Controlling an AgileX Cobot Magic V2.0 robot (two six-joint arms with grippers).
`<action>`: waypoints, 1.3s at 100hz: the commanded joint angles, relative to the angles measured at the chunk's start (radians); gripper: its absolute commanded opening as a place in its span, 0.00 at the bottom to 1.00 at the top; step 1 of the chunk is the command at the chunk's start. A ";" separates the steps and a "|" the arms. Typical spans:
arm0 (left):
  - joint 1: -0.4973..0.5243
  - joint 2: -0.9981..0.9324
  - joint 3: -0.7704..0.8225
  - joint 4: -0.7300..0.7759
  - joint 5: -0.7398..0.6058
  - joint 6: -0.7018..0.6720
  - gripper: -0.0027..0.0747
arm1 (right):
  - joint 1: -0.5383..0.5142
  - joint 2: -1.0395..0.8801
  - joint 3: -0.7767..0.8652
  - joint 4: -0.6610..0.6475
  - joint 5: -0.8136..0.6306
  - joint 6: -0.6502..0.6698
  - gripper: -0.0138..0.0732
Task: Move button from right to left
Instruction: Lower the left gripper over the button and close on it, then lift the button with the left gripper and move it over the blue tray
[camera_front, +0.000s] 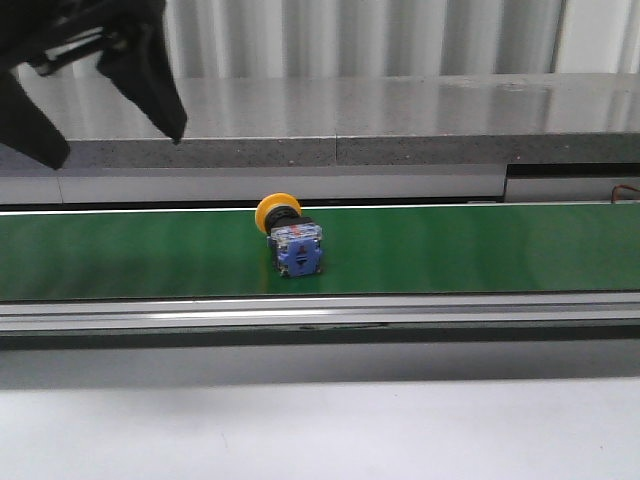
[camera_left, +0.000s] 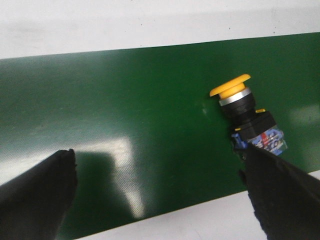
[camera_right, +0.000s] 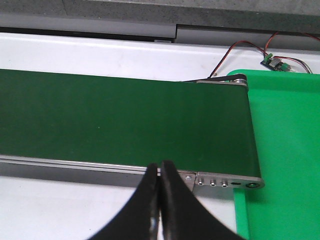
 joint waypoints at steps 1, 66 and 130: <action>-0.039 0.015 -0.075 0.028 -0.038 -0.047 0.86 | 0.002 0.003 -0.027 0.002 -0.074 -0.010 0.08; -0.149 0.278 -0.269 0.125 0.066 -0.144 0.86 | 0.002 0.003 -0.027 0.002 -0.074 -0.010 0.08; -0.147 0.288 -0.276 0.225 0.134 -0.170 0.01 | 0.002 0.003 -0.027 0.002 -0.074 -0.010 0.08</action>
